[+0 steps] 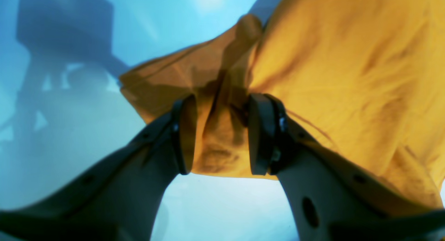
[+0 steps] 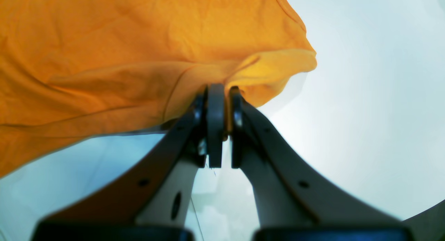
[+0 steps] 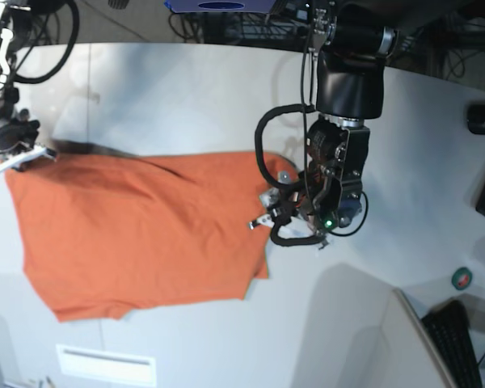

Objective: Layout the t-shirt on the table in an organized manner, then fold the t-shirt properly
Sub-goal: 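Grasp the t-shirt corner with the left gripper and hold it, then pull the t-shirt taut between both grippers, stretching it flat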

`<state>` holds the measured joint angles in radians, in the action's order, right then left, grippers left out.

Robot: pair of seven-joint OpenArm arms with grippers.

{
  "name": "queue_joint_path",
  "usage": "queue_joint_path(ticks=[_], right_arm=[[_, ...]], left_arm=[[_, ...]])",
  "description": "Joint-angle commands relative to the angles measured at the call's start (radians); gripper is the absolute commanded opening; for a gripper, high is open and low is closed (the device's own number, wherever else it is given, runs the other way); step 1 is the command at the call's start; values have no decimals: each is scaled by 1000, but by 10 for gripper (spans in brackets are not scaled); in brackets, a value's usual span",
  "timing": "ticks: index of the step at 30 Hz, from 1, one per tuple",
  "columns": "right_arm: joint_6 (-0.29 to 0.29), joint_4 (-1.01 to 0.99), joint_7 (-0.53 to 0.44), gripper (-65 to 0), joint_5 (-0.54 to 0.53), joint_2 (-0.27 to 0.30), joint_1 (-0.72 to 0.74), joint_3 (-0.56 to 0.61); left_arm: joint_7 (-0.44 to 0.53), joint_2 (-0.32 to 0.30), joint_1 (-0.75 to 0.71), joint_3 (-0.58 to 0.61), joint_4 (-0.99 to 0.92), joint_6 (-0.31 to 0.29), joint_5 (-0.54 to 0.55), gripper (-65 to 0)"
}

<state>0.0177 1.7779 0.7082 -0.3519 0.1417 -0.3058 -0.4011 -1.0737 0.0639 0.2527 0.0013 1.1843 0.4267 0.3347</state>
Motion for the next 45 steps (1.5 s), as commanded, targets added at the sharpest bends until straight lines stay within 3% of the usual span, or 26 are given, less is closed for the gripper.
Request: queue_joint_path(ticks=[1, 6, 12, 24, 30, 38, 45], right_arm=[[3, 17, -22, -650, 1, 9, 6, -5], [3, 17, -22, -650, 1, 9, 6, -5], [3, 17, -22, -650, 1, 9, 6, -5], [3, 17, -23, -650, 1, 9, 6, -5], [3, 21, -25, -650, 1, 11, 17, -5], [3, 26, -25, -650, 3, 17, 113, -3], [3, -14, -17, -650, 3, 108, 331, -3]], left_arm=[[5, 4, 29, 1, 19, -1, 5, -420], [5, 4, 29, 1, 19, 1, 5, -428], [5, 4, 24, 1, 19, 1, 5, -650], [5, 4, 27, 1, 22, 1, 5, -650], [-4, 4, 29, 1, 168, 4, 5, -650], [-4, 6, 113, 13, 176, 4, 5, -650], [2, 7, 342, 15, 33, 4, 5, -650]])
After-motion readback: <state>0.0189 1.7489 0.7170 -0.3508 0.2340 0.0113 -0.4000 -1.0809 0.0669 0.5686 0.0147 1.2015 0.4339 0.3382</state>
